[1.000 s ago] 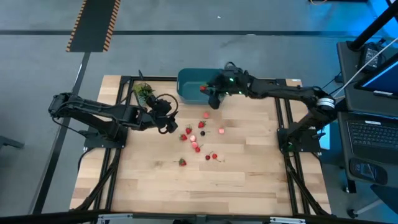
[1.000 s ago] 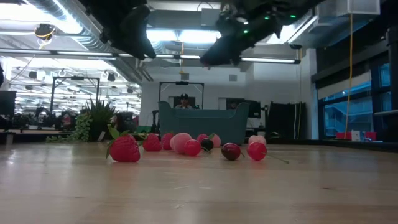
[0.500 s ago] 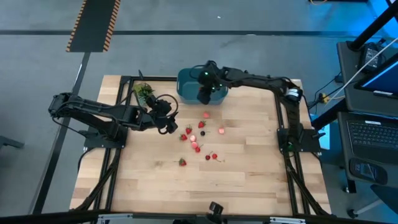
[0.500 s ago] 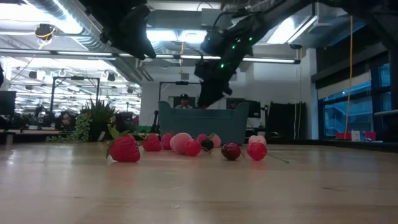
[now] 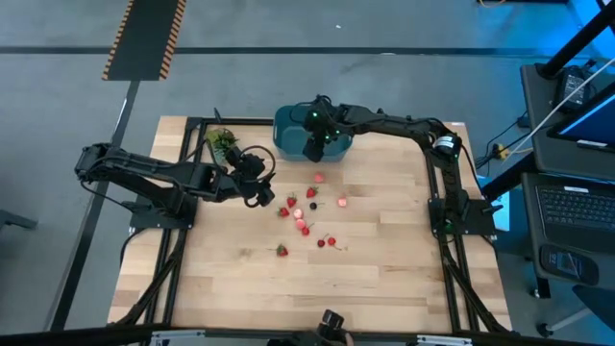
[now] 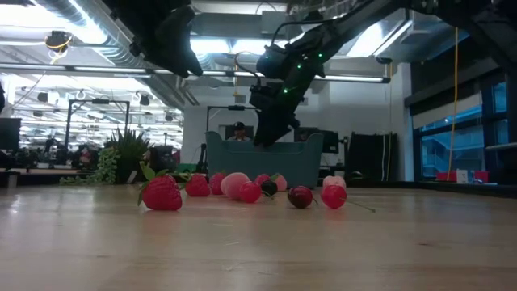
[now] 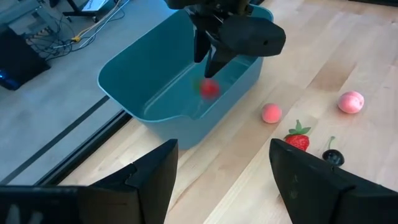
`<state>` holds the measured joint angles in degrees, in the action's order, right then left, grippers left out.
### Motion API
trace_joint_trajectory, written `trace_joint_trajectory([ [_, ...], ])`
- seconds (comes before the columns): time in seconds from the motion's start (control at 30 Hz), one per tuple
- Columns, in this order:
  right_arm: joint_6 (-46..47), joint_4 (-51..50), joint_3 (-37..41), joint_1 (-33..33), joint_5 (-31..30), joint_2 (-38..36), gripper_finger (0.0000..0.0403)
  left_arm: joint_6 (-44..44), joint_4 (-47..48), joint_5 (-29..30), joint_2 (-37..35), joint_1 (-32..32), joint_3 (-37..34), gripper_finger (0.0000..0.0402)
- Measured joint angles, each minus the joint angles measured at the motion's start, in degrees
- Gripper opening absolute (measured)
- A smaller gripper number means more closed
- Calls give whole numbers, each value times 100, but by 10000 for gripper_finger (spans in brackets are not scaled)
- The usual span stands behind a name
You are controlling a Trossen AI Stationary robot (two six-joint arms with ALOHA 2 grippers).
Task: Pick and placing Produce into tupperware
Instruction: Put the strawberry into the blue bin, then put the peach into the blue bin
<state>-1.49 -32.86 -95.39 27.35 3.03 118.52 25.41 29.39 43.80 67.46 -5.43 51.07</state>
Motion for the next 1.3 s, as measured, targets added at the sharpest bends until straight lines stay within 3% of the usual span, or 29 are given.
trace_joint_trajectory([
  [0.27, -23, -16, 0, -7, -2, -124, 263, 0, 0, -1, 0, 0, 0, 245],
  [0.57, -78, -537, 0, -440, -44, -946, 250, 2, 0, -1, 2, 0, 0, 245],
  [1.0, -326, -1852, 27, -1599, -100, -2304, 244, 2, -2, -150, 2, 0, 0, 245],
  [1.13, -279, -1810, 506, -1942, -511, -2874, 244, 0, 2, -152, 2, 0, 0, 245],
  [1.3, 290, -1378, 1803, -2281, -990, -3862, 244, 0, 13, -152, 2, 0, 0, 245],
])
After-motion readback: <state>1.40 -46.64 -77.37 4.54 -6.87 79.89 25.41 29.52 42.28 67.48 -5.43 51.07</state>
